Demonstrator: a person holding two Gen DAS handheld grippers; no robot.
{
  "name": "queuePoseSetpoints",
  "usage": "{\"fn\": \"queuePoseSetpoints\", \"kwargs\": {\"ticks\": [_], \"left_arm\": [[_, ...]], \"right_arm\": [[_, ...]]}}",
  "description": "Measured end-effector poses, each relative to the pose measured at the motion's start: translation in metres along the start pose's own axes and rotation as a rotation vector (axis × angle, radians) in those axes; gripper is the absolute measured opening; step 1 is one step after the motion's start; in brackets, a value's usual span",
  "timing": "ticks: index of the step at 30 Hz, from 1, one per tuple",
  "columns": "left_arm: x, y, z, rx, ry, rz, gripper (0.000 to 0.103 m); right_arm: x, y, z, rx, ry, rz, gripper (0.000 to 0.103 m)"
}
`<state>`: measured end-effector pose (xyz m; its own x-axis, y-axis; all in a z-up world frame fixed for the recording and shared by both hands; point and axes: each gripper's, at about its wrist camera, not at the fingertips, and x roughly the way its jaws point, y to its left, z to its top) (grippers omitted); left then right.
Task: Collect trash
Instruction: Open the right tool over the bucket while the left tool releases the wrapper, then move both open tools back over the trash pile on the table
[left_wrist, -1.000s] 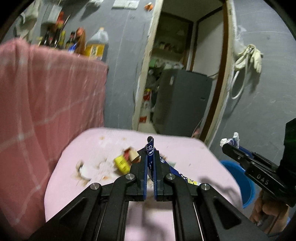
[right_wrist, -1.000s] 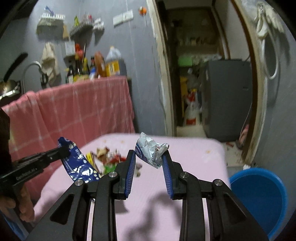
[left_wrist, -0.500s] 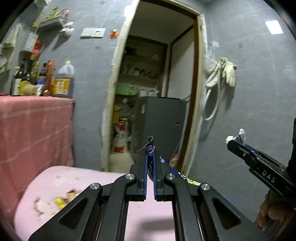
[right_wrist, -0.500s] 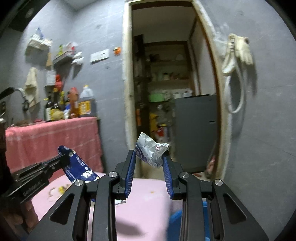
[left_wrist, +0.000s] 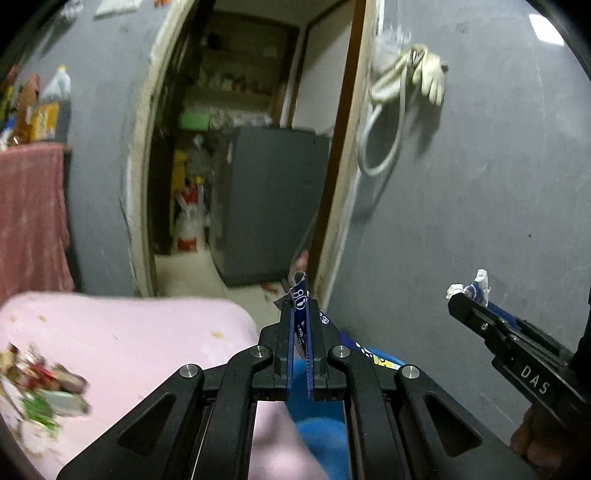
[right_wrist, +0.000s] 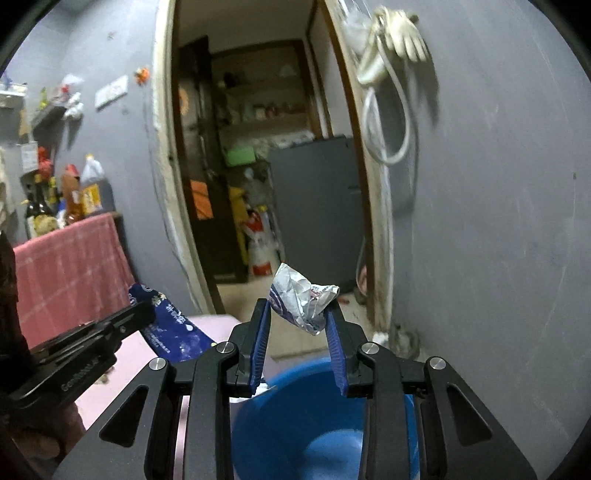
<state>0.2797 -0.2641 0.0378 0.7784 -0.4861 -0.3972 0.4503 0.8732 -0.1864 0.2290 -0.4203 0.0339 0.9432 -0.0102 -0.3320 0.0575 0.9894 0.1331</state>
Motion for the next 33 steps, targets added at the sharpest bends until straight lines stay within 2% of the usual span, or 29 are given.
{"fn": "queuePoseSetpoints", "kwargs": {"ticks": [6, 8, 11, 14, 15, 16, 20, 23, 24, 26, 33], "left_arm": [[0.046, 0.008, -0.012, -0.088, 0.179, -0.047, 0.004], [0.058, 0.01, -0.016, -0.102, 0.218, -0.045, 0.004], [0.068, 0.011, -0.022, -0.09, 0.246, -0.032, 0.005], [0.073, 0.013, -0.028, -0.088, 0.273, -0.03, 0.013], [0.074, 0.015, -0.029, -0.094, 0.276, -0.029, 0.021], [0.074, 0.015, -0.032, -0.099, 0.277, -0.029, 0.029], [0.066, 0.02, -0.033, -0.116, 0.27, -0.025, 0.033], [0.057, 0.023, -0.029, -0.12, 0.248, -0.013, 0.043], [0.051, 0.024, -0.028, -0.122, 0.23, -0.008, 0.047], [0.042, 0.027, -0.024, -0.12, 0.196, 0.004, 0.052], [-0.007, 0.047, -0.007, -0.113, 0.039, 0.073, 0.078]], "right_arm": [[0.022, -0.028, -0.02, 0.066, 0.097, -0.013, 0.028], [0.027, -0.033, -0.024, 0.082, 0.115, -0.015, 0.029], [0.035, -0.041, -0.031, 0.108, 0.15, -0.024, 0.036], [0.041, -0.045, -0.036, 0.119, 0.172, -0.027, 0.043], [0.042, -0.046, -0.036, 0.122, 0.175, -0.026, 0.044], [0.042, -0.047, -0.037, 0.124, 0.177, -0.026, 0.045], [0.041, -0.045, -0.035, 0.125, 0.175, -0.03, 0.05], [0.039, -0.045, -0.033, 0.131, 0.162, -0.027, 0.054], [0.036, -0.043, -0.032, 0.129, 0.15, -0.024, 0.057], [0.033, -0.041, -0.028, 0.12, 0.125, -0.019, 0.07], [0.01, -0.02, -0.01, 0.09, -0.007, 0.021, 0.085]]}}
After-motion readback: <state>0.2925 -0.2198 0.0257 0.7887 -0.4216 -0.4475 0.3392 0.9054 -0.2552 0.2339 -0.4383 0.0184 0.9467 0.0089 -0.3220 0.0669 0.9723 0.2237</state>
